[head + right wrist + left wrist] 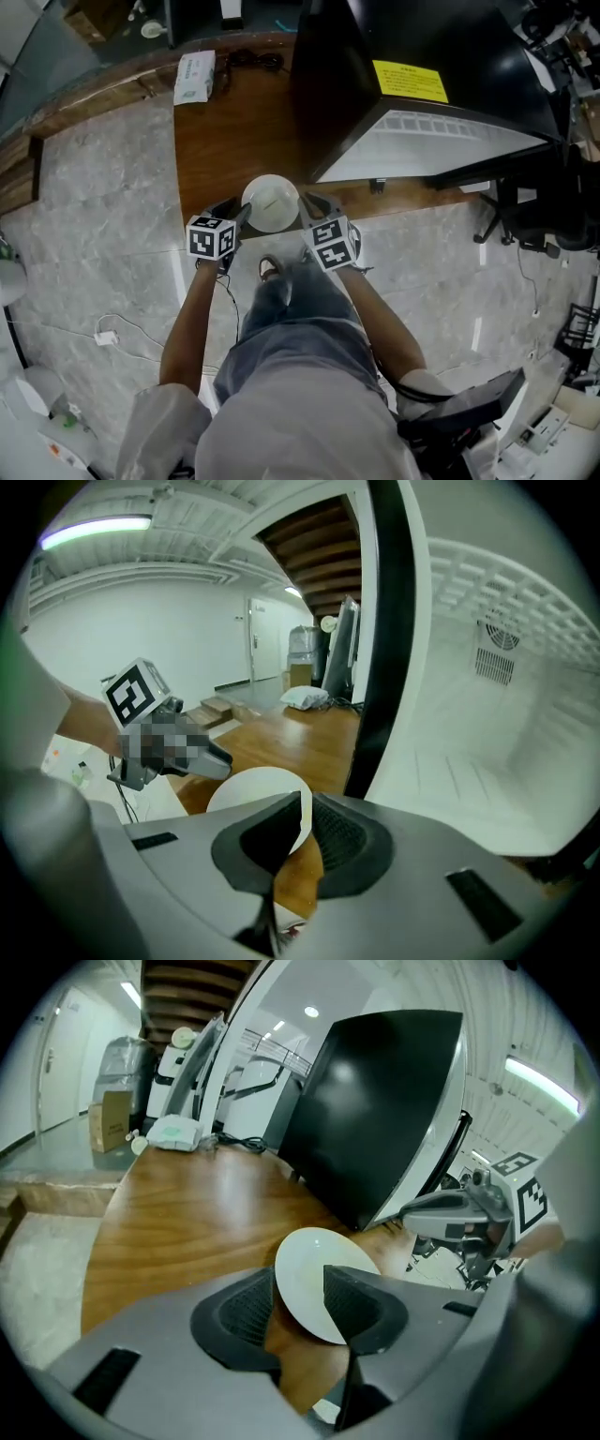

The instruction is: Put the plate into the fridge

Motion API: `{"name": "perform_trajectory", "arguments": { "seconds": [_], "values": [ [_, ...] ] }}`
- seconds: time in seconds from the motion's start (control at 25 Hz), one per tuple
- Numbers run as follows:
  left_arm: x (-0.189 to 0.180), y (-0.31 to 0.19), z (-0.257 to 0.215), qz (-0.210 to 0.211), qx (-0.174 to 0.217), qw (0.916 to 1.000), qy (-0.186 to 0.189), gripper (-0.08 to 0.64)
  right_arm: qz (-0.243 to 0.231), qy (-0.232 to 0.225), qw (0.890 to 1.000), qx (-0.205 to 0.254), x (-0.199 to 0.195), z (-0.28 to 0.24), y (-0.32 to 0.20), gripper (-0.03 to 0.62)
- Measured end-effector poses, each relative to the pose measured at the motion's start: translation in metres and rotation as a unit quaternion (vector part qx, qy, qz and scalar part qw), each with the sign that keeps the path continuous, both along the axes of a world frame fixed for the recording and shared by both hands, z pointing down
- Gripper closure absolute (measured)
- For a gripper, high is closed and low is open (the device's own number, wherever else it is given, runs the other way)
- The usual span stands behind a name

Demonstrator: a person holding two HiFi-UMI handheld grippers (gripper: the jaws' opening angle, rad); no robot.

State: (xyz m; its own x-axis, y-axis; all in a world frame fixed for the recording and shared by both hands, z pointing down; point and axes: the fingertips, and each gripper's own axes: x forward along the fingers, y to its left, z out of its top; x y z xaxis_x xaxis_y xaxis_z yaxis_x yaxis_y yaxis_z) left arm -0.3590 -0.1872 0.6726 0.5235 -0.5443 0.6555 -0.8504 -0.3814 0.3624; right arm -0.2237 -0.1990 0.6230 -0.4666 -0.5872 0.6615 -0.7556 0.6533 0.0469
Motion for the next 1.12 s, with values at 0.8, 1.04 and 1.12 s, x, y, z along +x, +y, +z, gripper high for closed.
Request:
{"name": "perform_trajectory", "arguments": {
  "seconds": [0.8,1.04,1.12],
  "values": [
    [0.004,-0.002,0.030,0.028,-0.103,0.9933,0.043,0.402,0.051,-0.025,0.980,-0.193,-0.004,0.081,0.008,0.494],
    [0.002,0.003,0.029,0.026,-0.119,0.9912,0.052,0.424,0.069,-0.066,0.968,-0.232,-0.010,0.084,0.018,0.492],
    [0.001,0.004,0.029,0.019,-0.123,0.9908,0.053,0.472,0.080,-0.075,0.966,-0.236,-0.007,0.085,0.018,0.494]
  ]
}}
